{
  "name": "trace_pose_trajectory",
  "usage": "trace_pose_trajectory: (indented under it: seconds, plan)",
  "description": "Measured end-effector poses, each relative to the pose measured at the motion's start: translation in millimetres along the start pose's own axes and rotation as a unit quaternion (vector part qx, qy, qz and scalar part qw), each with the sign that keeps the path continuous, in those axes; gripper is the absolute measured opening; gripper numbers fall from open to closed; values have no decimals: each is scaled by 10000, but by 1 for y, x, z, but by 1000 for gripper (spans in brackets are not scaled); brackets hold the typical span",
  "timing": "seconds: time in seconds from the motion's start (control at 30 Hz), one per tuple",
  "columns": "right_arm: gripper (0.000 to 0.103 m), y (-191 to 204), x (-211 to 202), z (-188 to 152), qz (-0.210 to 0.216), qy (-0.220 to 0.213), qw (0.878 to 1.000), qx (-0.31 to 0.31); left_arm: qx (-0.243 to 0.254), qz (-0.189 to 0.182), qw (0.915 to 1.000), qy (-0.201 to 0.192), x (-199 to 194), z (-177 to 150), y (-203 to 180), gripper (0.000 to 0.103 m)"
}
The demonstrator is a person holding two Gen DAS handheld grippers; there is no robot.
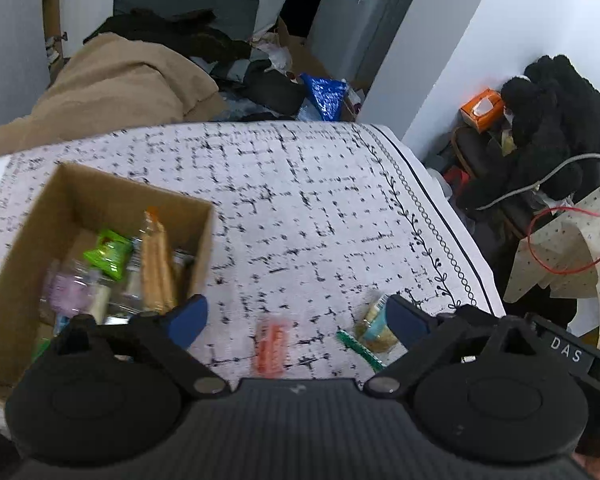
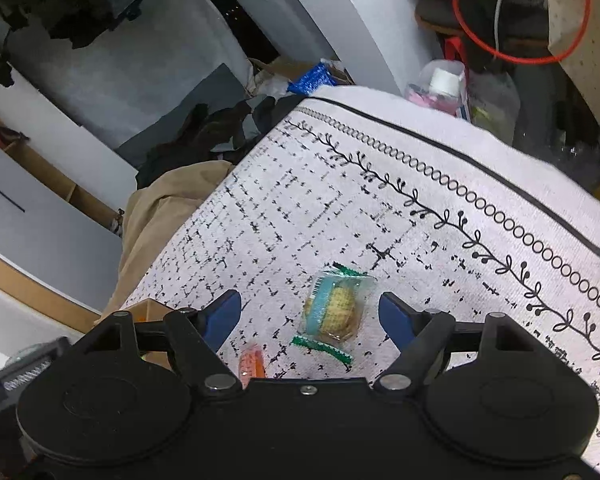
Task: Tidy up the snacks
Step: 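Move both grippers back toward the orange stick packet and round yellow packet, then grasp the orange stick packet with the left gripper while the right grasps the round yellow packet, then carry both packets over the box and open both grippers to drop them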
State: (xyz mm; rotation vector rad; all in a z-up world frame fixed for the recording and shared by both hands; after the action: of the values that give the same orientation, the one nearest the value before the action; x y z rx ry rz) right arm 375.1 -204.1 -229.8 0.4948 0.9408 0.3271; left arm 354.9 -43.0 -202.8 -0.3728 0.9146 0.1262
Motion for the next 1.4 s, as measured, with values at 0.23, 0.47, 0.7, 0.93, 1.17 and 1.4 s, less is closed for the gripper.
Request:
trace_pose_trajectory:
  seconds: [0.23, 0.47, 0.7, 0.93, 1.17, 1.4]
  plan:
    - [75, -9, 26, -1, 41, 265, 9995, 187, 82, 98, 9994, 315, 34, -13, -7, 75]
    - [72, -18, 51, -5, -28, 524, 9978, 401, 69, 254, 9971, 712, 69, -28, -5, 64]
    - [72, -13, 71, -10, -21, 747, 9965, 372, 39, 462, 9943, 956, 95, -37, 2, 59]
    - [70, -13, 95, -18, -337, 1003, 9941, 249, -10, 590, 9908, 1219, 114, -45, 14, 45]
    - [47, -8, 103, -16, -544, 1011, 9934, 19, -75, 545, 9898, 1314, 117, -48, 14, 23]
    - [44, -5, 94, -17, -477, 938, 9944, -84, -147, 521, 9913, 1203, 107, -42, 17, 21]
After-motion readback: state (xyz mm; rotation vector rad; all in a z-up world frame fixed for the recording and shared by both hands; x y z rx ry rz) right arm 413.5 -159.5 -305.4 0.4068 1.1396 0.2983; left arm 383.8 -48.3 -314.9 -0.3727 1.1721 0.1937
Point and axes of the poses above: each gripper's, at about its wrist camera, not at the fingertips, and x roughly the way its jaws point, y to its left, z to its top, the point moved 9 cm from there along x, roughly the way its jaws point, and after that the axes turned 1 degree about y, right-handed, at the moved point
